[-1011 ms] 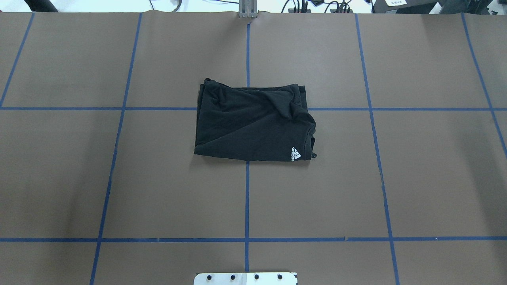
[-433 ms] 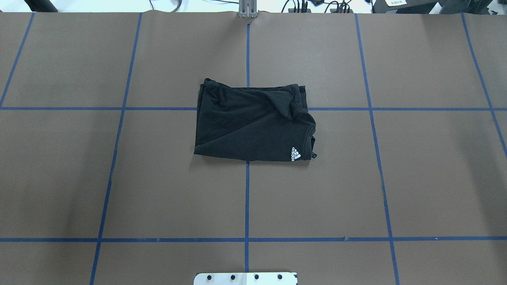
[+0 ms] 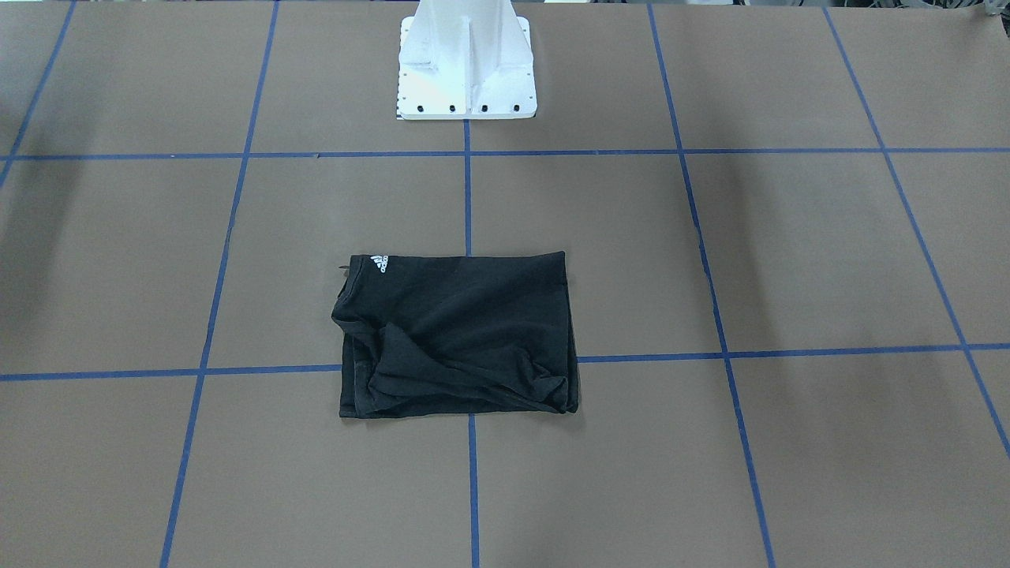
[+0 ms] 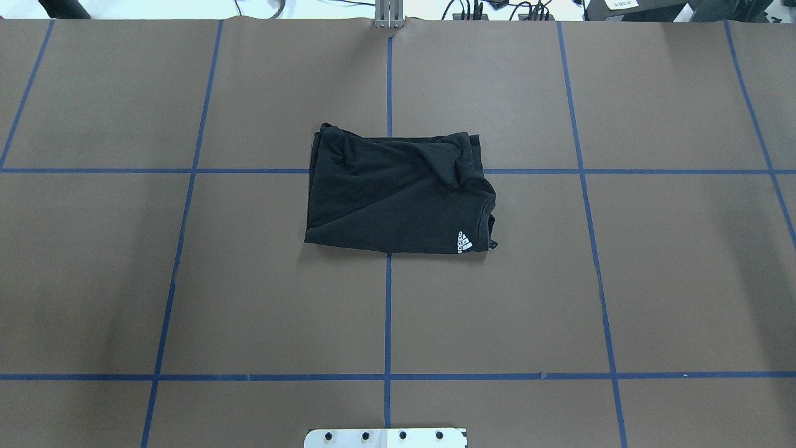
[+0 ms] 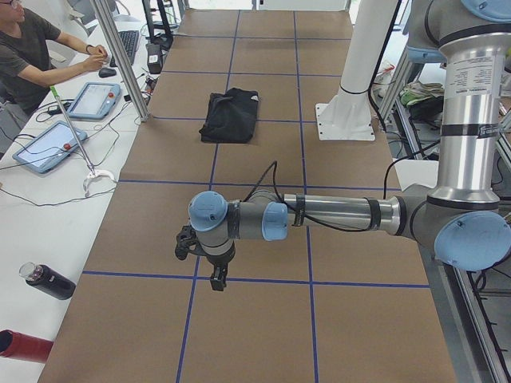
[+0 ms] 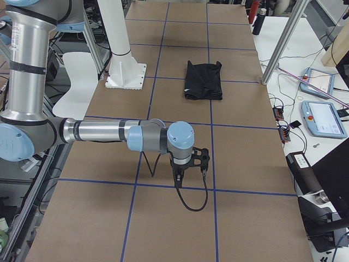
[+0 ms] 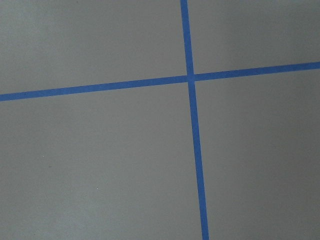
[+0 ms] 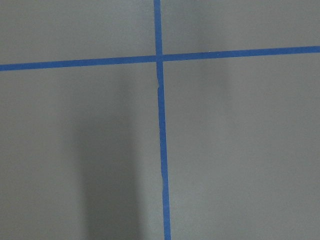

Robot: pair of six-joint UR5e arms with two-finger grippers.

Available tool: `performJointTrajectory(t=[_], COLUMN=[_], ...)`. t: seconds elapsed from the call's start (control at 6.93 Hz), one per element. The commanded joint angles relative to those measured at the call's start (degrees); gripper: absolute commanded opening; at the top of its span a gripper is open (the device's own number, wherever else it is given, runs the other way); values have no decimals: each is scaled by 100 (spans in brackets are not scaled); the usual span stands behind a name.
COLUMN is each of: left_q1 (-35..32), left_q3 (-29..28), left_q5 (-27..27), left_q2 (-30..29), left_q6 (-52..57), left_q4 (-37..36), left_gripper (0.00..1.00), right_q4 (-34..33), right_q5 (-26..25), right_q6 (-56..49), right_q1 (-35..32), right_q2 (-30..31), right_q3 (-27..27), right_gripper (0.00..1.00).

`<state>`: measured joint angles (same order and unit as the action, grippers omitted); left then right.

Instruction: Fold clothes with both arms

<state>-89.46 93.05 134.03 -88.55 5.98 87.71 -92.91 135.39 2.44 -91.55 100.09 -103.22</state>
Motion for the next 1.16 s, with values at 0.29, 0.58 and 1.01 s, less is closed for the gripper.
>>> performJointTrajectory(t=[0.29, 0.58, 1.01], left_q1=[8, 8, 8], left_q3=[-6, -6, -6], left_q5=[0, 0, 0], left_q2=[-13, -13, -13], left_q6=[0, 0, 0], left_q4=[0, 0, 0], left_gripper=[100, 100, 100], right_q4=[-25, -34, -51], right_q5=[-91, -127, -136], right_q6=[11, 11, 11], right_q1=[6, 6, 6], right_q2=[2, -7, -7], right_q3=[4, 4, 4], right_gripper=[100, 100, 100])
